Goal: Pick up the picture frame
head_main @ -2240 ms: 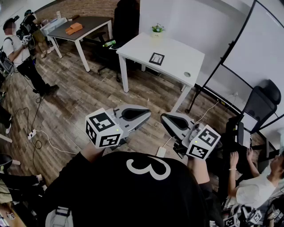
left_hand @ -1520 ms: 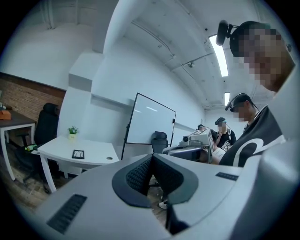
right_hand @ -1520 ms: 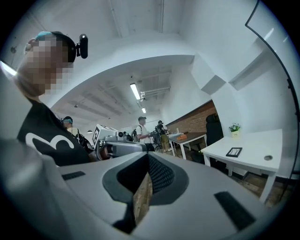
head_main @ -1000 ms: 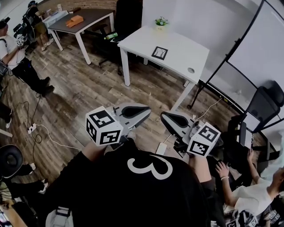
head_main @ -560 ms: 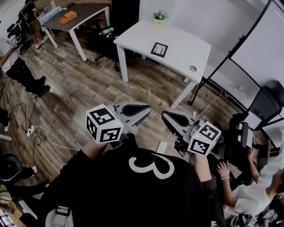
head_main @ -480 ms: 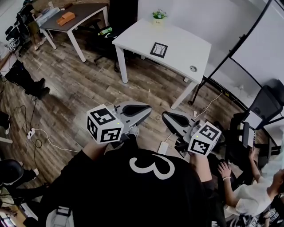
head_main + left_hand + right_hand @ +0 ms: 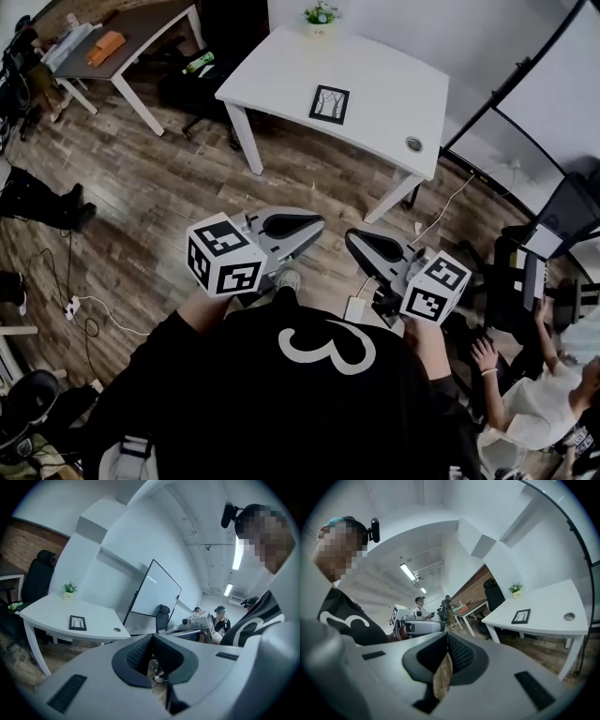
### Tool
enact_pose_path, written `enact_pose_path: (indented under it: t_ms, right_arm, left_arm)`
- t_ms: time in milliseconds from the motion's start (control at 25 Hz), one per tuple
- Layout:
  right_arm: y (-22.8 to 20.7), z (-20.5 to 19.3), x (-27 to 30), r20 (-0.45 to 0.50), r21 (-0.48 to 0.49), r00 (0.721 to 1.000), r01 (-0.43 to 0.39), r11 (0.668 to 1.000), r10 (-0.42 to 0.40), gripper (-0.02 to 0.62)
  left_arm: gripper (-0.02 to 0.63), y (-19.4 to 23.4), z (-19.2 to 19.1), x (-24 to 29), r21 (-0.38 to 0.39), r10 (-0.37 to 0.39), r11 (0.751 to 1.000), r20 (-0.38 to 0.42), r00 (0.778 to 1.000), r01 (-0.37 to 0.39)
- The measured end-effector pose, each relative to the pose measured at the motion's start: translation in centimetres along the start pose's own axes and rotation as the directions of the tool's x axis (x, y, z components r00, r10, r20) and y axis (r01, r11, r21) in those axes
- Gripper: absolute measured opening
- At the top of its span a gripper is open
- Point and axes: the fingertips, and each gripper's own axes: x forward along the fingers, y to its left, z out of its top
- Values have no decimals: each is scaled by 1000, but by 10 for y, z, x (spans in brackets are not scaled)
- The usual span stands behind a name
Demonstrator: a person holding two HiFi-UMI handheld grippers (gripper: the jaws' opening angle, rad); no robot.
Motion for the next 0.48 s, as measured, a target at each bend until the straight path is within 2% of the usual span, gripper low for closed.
enact_pose_path:
  t_ms: [240, 480]
  right_arm:
    - [-58, 27, 47, -3, 38, 999, 53, 998, -53, 23]
    - [-96, 40, 110, -13, 51, 997, 73, 996, -73, 23]
  left_arm:
    - [15, 77, 27, 17, -34, -35, 999, -21, 999, 35]
    - [15, 151, 37, 9, -63, -42, 997, -38, 998, 39]
